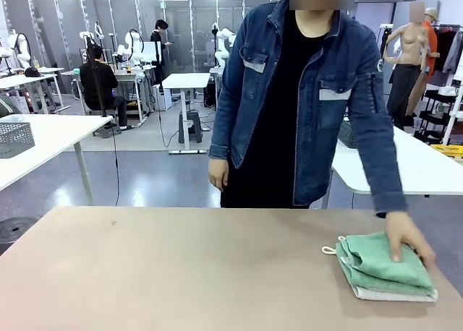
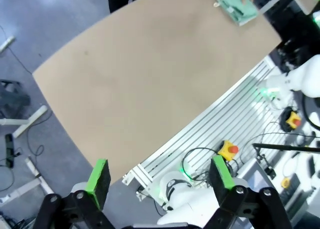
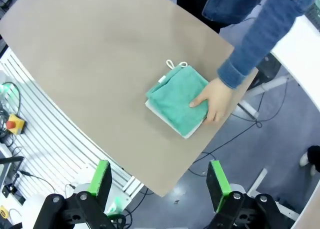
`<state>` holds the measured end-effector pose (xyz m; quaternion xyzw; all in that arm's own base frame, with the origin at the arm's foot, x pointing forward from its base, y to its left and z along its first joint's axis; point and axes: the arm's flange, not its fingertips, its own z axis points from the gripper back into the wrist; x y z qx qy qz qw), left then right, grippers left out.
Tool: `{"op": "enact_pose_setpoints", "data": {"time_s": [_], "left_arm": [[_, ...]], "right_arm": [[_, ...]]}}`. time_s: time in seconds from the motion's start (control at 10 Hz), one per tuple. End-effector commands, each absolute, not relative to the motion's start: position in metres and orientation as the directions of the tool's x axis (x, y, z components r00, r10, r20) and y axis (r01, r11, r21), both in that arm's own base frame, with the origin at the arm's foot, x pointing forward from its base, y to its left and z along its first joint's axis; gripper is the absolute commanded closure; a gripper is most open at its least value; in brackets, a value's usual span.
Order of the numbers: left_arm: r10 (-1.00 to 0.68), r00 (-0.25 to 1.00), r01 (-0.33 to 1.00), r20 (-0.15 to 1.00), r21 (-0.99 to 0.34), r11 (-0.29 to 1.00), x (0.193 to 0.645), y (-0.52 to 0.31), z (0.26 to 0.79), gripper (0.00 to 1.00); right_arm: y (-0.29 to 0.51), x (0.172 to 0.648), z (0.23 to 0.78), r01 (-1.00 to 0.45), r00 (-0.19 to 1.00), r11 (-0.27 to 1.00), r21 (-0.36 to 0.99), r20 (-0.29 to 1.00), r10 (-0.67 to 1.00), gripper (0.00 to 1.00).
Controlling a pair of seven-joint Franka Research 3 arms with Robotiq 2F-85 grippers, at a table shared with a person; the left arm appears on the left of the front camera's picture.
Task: Fold the towels and place them in the basket.
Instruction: Stack the folded Towel with hook on the right side of the table.
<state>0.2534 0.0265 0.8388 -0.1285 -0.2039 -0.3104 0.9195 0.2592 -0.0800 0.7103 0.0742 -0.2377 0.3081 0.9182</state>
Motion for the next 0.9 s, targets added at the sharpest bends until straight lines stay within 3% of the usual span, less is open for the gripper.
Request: {"op": "enact_pose_setpoints", "data": {"time_s": [0.0, 0.5, 0.8], "left_arm": [[-0.578, 0.697, 0.669, 0.425, -0.095, 0.737, 0.257, 0.021, 0.832, 0.0], [-0.629, 0.667, 0.707, 0.4, -0.075, 0.703, 0.253, 0.012, 0.793, 0.0], [-0.632, 0.646, 0.708, 0.429, -0.027, 0.706, 0.261, -0.016, 0.739, 0.0]], "right_arm": [[-0.08, 0.232, 0.723, -0.582, 0.694, 0.813, -0.001, 0.52, 0.497, 0.05], [-0.08, 0.197, 0.76, -0.634, 0.674, 0.756, 0.163, 0.595, 0.437, 0.05], [-0.076, 0.202, 0.762, -0.635, 0.682, 0.746, 0.201, 0.6, 0.419, 0.05]]}}
